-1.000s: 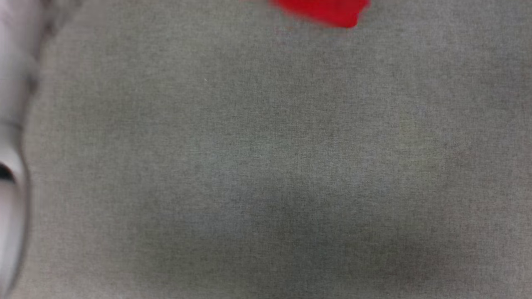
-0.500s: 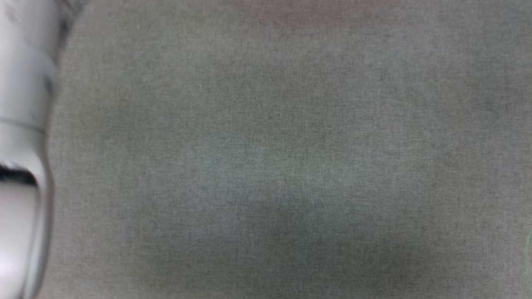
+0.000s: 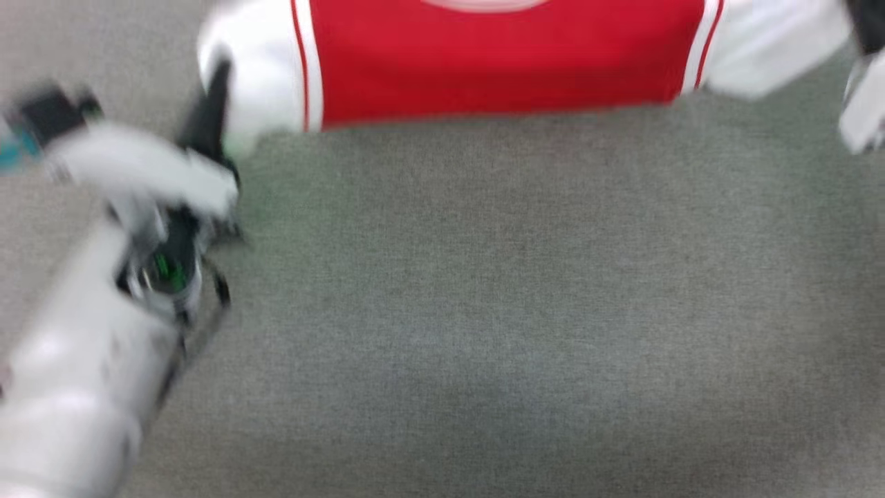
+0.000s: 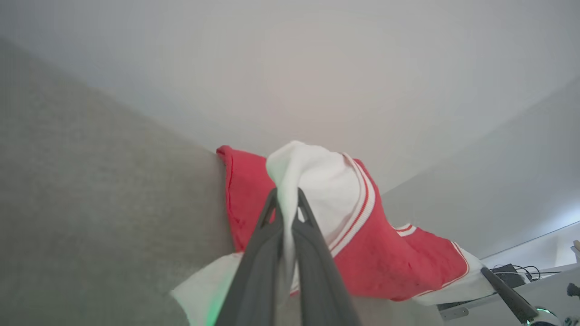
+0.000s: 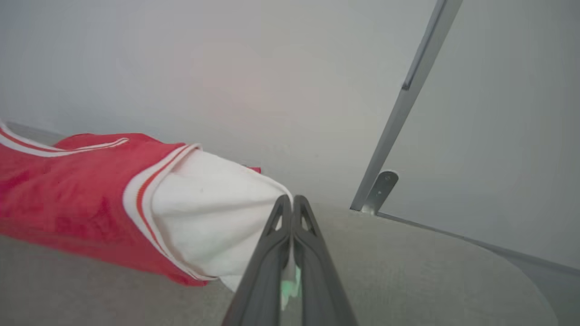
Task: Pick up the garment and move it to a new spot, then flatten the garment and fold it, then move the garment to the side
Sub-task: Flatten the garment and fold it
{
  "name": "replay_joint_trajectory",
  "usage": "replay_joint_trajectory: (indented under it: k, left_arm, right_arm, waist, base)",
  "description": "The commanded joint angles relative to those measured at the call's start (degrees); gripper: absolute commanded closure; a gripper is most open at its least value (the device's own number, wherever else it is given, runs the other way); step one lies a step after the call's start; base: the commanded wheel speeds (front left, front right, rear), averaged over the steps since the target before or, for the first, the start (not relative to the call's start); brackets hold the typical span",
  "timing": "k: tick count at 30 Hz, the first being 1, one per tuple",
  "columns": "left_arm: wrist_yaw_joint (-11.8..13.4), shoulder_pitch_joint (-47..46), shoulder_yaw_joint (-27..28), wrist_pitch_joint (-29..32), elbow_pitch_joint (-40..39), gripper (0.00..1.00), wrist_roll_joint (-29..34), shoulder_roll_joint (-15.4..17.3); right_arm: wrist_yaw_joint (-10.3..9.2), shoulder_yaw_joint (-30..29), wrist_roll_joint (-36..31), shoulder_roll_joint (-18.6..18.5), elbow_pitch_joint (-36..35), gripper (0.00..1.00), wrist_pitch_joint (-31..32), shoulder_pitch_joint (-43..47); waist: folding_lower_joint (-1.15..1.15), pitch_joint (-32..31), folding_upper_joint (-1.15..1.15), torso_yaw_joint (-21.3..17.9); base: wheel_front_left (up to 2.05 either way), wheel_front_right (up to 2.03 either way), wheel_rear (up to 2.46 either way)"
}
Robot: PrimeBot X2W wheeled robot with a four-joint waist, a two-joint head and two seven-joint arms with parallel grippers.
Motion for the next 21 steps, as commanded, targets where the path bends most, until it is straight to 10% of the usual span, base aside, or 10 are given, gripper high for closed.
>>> replay_joint_trajectory:
  k: [1, 21]
  left_arm:
    - [0.0, 2.8, -0.1, -1.0, -1.3, 1.00, -0.5, 0.5]
    - [0.7, 41.8, 2.3, -6.3, -24.3, 1.00, 4.8, 6.4]
  right_arm:
    - [-0.08, 0.2, 0.9, -0.9, -1.9, 1.00, 0.5, 2.4]
    - [-0.09, -20.2, -0.4, -5.6, -38.4, 1.00, 17.1, 49.3]
  waist:
    - [0.00, -1.3, 0.00, -0.3]
    - [0.00, -7.7, 0.00, -1.8]
  base:
    - [0.00, 0.00, 0.00]
    - [0.00, 0.00, 0.00]
